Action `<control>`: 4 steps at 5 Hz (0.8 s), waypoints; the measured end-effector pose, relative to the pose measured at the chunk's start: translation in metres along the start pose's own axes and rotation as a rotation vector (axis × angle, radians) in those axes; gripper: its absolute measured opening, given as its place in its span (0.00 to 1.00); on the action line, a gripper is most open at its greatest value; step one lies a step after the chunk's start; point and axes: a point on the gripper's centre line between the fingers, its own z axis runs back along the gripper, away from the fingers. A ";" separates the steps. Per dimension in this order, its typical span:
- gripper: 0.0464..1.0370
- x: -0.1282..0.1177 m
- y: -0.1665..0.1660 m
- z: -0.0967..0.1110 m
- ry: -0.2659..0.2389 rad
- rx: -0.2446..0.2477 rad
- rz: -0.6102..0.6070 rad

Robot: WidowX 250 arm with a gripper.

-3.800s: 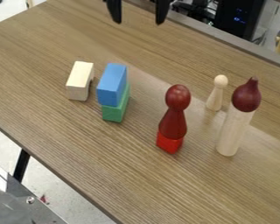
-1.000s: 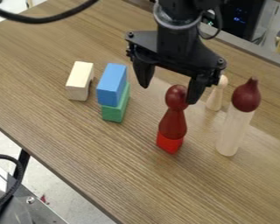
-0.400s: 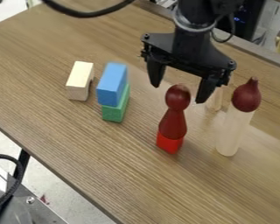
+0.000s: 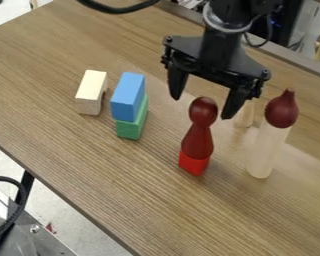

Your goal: Removed maroon object from the orange cube

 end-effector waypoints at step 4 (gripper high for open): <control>0.62 -0.006 -0.003 -0.023 0.084 0.032 -0.015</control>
